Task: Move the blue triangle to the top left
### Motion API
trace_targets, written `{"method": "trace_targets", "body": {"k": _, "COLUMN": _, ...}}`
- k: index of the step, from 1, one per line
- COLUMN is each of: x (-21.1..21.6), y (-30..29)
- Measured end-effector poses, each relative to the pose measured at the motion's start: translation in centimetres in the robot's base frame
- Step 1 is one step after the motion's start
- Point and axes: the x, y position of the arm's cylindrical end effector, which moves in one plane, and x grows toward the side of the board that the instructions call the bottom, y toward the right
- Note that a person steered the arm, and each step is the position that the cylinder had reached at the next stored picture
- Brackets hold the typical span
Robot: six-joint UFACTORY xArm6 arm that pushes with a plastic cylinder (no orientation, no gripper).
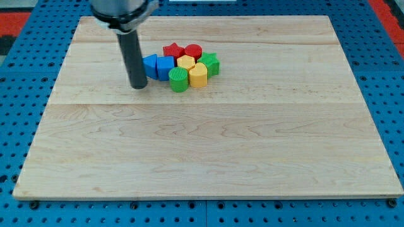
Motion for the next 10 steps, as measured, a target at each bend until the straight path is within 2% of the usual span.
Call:
{"method": "trace_targets", "body": {"k": 2, "x": -1.4, "y": -0.5}}
{"method": "trace_targets", "body": {"k": 4, "x": -1.7, "y": 2.3}}
{"method": "trace_targets", "body": {"k": 7, "x": -11.9, "y": 3.5}}
{"method": "trace_targets", "body": {"k": 9, "x": -15.9, "y": 6.6}}
{"method": "trace_targets", "body": {"k": 10, "x": -16.4, "y": 9.1}}
